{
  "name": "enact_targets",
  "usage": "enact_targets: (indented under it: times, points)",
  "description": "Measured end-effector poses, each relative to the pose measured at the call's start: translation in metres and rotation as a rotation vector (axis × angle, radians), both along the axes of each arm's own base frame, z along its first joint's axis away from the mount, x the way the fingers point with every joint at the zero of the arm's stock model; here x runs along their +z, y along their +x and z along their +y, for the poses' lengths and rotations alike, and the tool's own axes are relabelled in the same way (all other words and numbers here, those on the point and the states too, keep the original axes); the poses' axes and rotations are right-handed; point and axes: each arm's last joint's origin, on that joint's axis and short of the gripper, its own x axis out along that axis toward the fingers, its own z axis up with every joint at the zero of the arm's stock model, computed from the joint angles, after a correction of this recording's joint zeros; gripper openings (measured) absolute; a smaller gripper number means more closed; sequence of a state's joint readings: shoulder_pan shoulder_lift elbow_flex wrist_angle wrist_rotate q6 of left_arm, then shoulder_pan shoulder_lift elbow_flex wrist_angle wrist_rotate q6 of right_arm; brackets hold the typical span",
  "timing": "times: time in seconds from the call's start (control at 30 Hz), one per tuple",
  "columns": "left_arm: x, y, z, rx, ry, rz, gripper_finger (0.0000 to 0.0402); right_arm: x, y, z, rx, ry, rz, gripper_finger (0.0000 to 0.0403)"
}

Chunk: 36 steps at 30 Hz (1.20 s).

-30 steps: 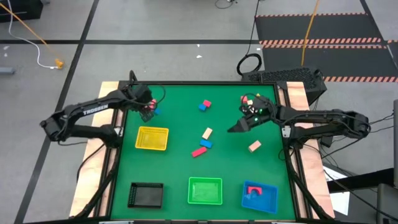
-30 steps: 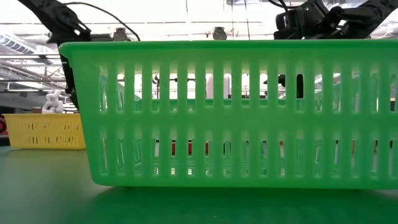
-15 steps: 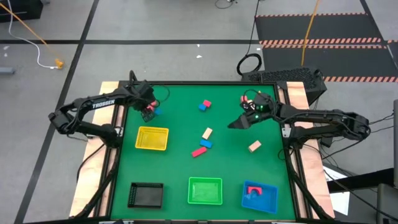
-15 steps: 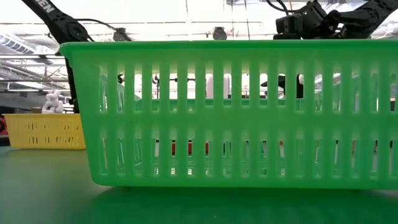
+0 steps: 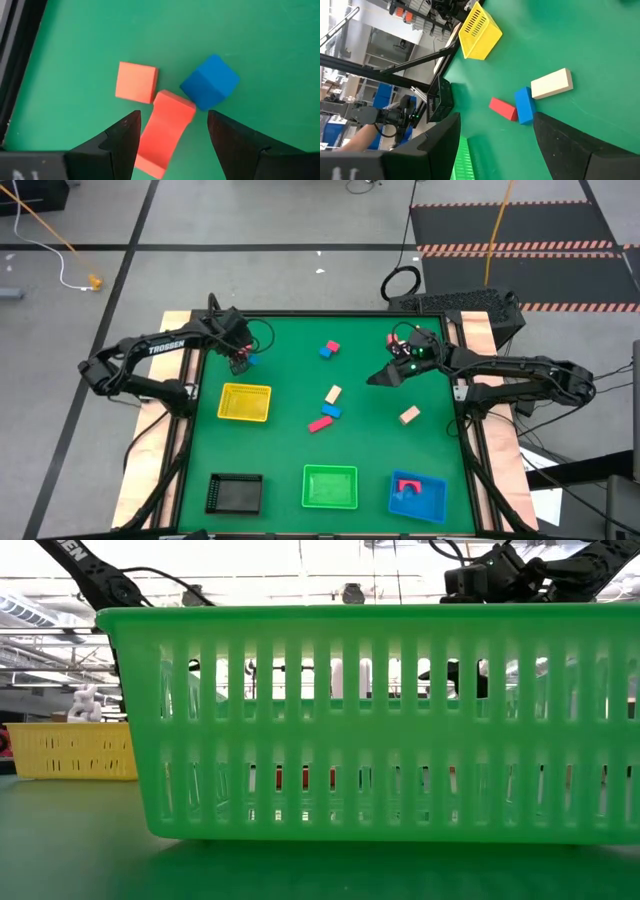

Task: Sort & place blocks by color
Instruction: Put the orange arch block into the yellow bin

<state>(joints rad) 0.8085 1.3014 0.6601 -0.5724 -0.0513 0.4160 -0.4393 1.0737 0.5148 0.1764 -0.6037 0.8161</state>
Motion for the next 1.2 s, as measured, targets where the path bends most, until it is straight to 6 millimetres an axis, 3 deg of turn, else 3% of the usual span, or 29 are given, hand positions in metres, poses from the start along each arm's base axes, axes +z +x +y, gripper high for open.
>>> enact_targets:
  times: [0.37,0.63,0.77,0.97,1.2]
  points:
    - [-0.032,0.002,0.014,0.044,-0.08,0.111,0.0232,0.0,0.0,0.0,0.02,-0.049,-0.01,0.024]
    - [-0.035,0.002,0.014,0.039,-0.134,0.083,0.0227,0.0,0.0,0.0,0.022,-0.059,-0.011,0.024]
    - [-0.036,0.002,0.012,0.071,-0.187,0.053,0.0179,0.0,0.0,0.0,0.025,-0.071,-0.013,0.024]
    - [-0.037,0.002,0.01,0.114,-0.233,0.028,0.0053,0.0,0.0,0.0,0.034,-0.095,-0.018,0.024]
    - [-0.036,0.003,0.01,0.206,-0.255,0.011,0.0052,0.0,0.0,0.0,0.034,-0.095,-0.018,0.024]
